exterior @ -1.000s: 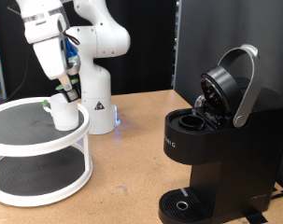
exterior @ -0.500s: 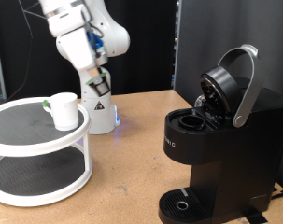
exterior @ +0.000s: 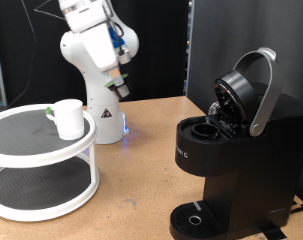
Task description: Make a cup of coffee with the keurig machine
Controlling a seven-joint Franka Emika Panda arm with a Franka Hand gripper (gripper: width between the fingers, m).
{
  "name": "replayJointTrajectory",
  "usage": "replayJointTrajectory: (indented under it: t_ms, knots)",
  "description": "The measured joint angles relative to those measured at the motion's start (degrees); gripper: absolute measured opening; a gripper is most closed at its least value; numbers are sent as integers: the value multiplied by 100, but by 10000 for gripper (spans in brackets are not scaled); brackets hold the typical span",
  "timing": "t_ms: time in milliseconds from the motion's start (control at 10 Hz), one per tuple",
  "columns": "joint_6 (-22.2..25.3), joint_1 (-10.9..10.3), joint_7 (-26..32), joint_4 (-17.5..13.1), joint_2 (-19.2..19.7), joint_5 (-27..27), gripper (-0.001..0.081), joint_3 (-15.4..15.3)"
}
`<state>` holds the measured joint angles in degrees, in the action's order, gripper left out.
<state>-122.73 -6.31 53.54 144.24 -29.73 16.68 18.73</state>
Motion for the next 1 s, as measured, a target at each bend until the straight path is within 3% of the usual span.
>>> replayJointTrajectory:
  t_ms: [300, 600, 1000]
  knots:
    - [-190, -406, 333, -185, 65, 225, 486, -64]
    - [-208, -748, 342, -619, 388, 386, 486, -160]
    - [-209, -875, 186, -1272, 1045, 596, 486, -218]
